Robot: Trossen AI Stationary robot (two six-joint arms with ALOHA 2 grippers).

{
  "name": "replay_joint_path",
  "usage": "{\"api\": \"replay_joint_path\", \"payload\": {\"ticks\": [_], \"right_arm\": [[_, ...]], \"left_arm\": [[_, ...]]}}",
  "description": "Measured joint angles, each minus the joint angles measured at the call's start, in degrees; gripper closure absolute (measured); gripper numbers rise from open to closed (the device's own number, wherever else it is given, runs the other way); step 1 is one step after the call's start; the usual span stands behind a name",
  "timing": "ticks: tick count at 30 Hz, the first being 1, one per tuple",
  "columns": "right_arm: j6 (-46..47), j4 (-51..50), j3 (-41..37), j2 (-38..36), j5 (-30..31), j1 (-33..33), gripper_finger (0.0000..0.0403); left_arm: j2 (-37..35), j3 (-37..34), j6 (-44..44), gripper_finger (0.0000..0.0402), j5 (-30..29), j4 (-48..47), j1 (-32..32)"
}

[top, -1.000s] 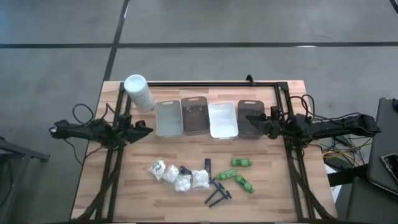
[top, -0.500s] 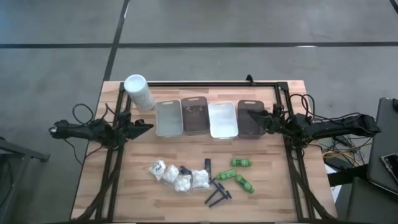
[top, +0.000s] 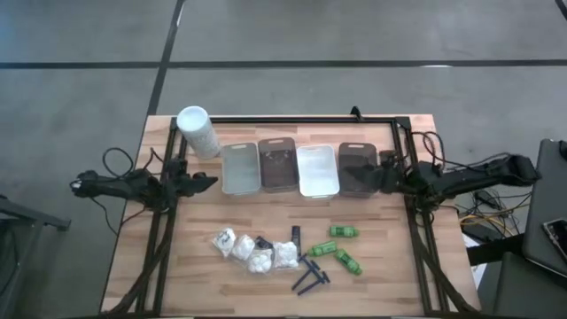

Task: Pick & Place Travel size toiletries
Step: Put the bottom right shampoo in the right black bin

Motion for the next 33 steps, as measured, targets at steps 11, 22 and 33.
{"api": "replay_joint_path", "payload": {"ticks": [11, 22, 33], "right_arm": [[11.59, -63.81, 28.51, 20.67, 0.93, 15.07, 0.0039], [23.72, -82.85, 44.32, 36.61, -4.85, 25.52, 0.0039], [28.71, -92.95, 52.34, 52.37, -18.13, 26.61, 0.0039]], "left_arm": [[0.52, 0.0, -0.95, 0.019, 5.57, -0.44, 0.0], [0.69, 0.0, -1.56, 0.019, 9.54, -5.73, 0.0], [0.78, 0.0, -1.01, 0.019, 9.98, -7.47, -0.02]]}}
